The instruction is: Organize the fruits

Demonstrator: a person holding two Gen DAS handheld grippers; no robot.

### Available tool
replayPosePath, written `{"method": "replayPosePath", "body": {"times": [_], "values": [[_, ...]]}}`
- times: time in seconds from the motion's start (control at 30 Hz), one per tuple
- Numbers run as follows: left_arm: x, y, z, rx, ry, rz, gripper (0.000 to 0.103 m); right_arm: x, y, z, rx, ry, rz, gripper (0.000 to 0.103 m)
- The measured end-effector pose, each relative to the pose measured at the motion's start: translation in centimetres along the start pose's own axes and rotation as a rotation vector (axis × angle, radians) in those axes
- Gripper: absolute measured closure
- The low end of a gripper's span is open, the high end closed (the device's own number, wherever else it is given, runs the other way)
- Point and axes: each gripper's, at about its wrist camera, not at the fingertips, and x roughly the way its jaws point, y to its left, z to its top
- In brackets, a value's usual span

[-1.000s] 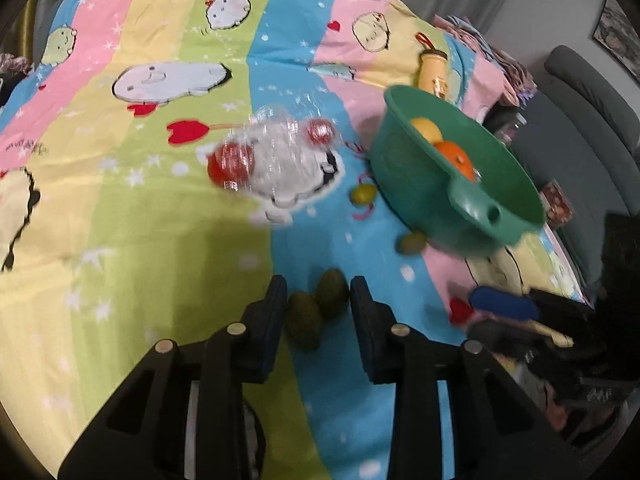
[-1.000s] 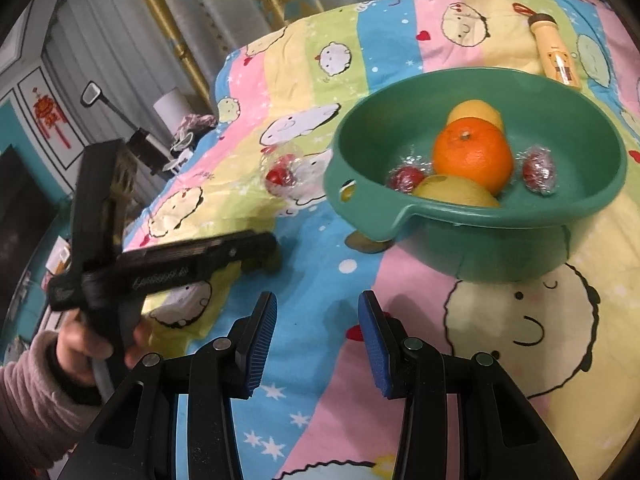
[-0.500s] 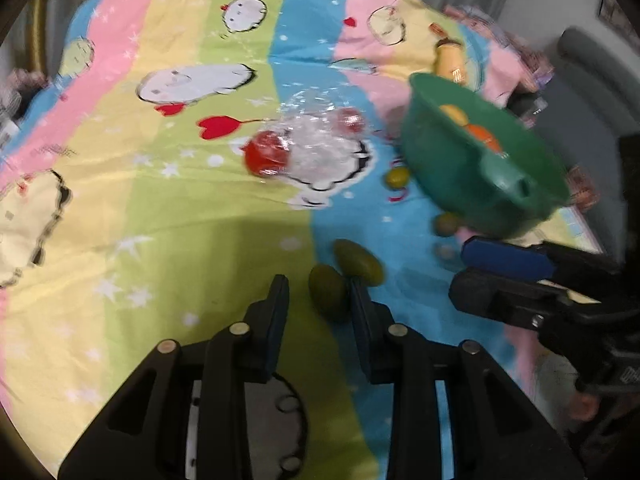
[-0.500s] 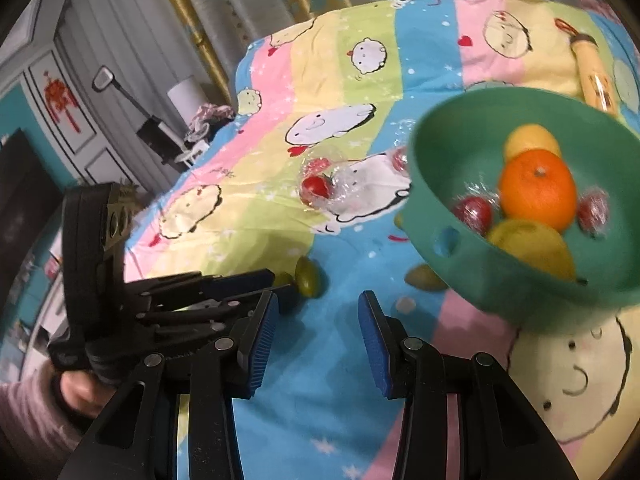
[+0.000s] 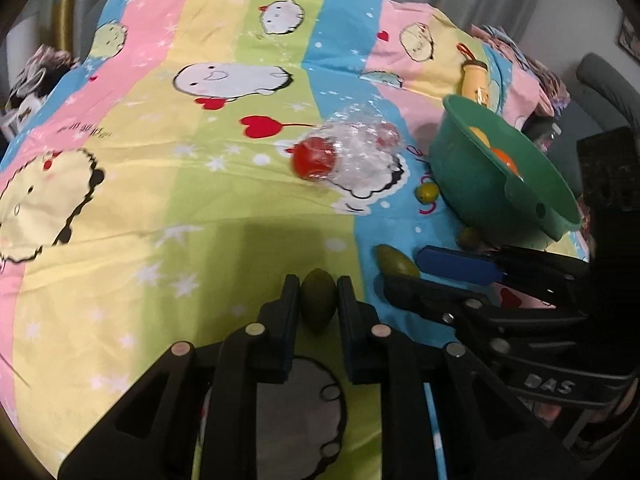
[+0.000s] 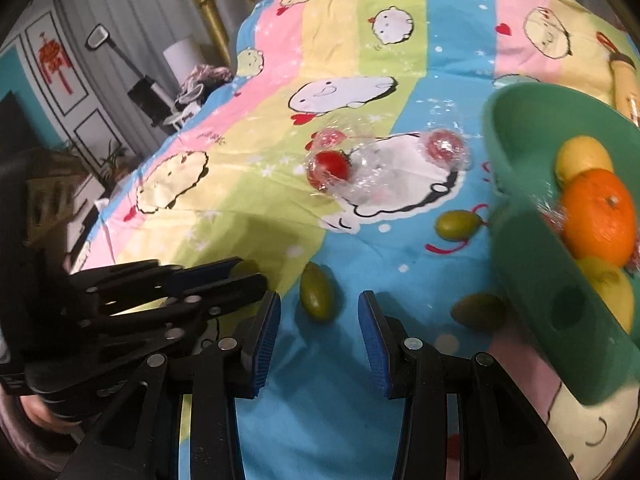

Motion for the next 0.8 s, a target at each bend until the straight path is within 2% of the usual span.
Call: {"method": "replayPosePath", "body": {"times": [0.07, 0.13, 0.2, 0.3, 0.5, 0.63, 0.8], "values": [[-0.3, 0.4, -0.1, -0.014, 0.001, 0.003, 0.085, 0.5, 0.2, 0.3, -0.016, 0.008, -0.015, 0.06], [-0.7, 0.6, -0.2, -0.024, -0.002, 0.002, 0.085, 0.8, 0.5, 0.5, -0.042, 0.009, -0.04, 0.064], [-0.9, 0.7, -0.3, -0.03, -0.004, 0.003, 0.085, 1.1, 0.7, 0.6, -0.06, 0.014, -0.064, 0.074], [-1.3, 0.7, -0.5, -0.037, -0.009, 0.0, 0.085, 1.0, 0.7, 0.5, -0.084, 0.013, -0.081, 0.082], [-2.4, 0.1, -0.7, -0.032, -0.018, -0.013, 0.085, -0.7, 0.5, 0.0, -0.042, -0.009, -0.031, 0.082], [-3.1, -0.6, -0.6, -0.026, -0.023, -0.031, 0.085, -3.8, 0.5, -0.8, -0.019, -0.051, 0.019, 0.082], [-4.2, -2.2, -0.7, -0.012, -0.033, -0.063, 0.085, -8.4, -0.3, -1.8, 0.021, -0.132, 0.03, 0.082]]}}
